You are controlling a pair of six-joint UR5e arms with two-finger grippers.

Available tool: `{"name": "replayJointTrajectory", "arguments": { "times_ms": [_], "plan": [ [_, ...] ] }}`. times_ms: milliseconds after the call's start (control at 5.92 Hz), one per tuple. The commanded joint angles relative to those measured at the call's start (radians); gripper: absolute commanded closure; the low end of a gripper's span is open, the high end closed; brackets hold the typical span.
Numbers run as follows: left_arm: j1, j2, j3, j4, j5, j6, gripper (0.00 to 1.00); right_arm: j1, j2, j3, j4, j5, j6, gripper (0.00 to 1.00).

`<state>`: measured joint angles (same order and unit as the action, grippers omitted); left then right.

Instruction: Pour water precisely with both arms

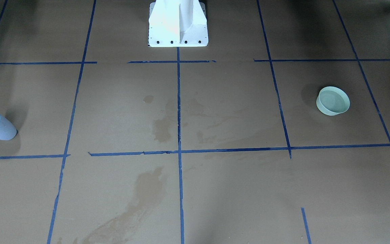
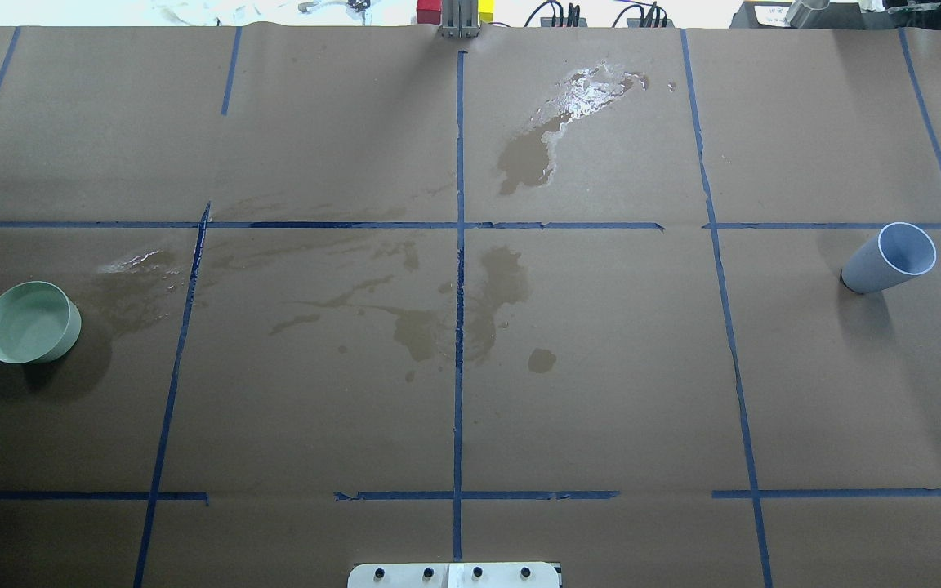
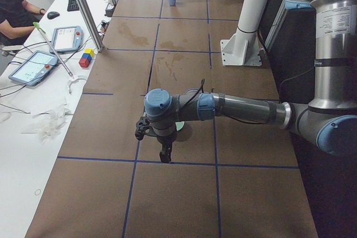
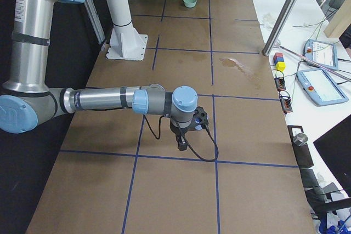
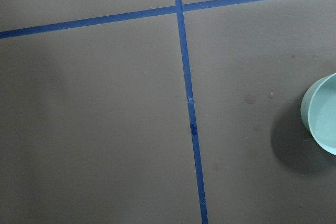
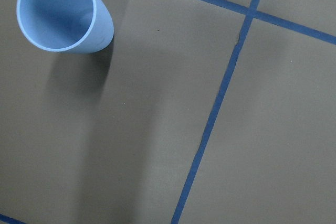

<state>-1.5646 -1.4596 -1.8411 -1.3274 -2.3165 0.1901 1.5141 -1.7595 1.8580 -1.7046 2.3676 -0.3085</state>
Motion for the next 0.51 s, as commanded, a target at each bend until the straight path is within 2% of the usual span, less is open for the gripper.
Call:
{"name": "replayJointTrajectory", "arguments": {
  "times_ms": [0, 338],
  "plan": [
    [0.000, 0.014, -0.018, 0.007, -0.001, -0.001, 0.00, 0.000, 0.001, 0.001, 0.000, -0.001, 0.000, 0.00],
    [0.000, 0.018, -0.042, 0.002, -0.011, -0.005, 0.00, 0.000, 0.002, 0.001, 0.000, 0.001, -0.001, 0.00]
  ]
}}
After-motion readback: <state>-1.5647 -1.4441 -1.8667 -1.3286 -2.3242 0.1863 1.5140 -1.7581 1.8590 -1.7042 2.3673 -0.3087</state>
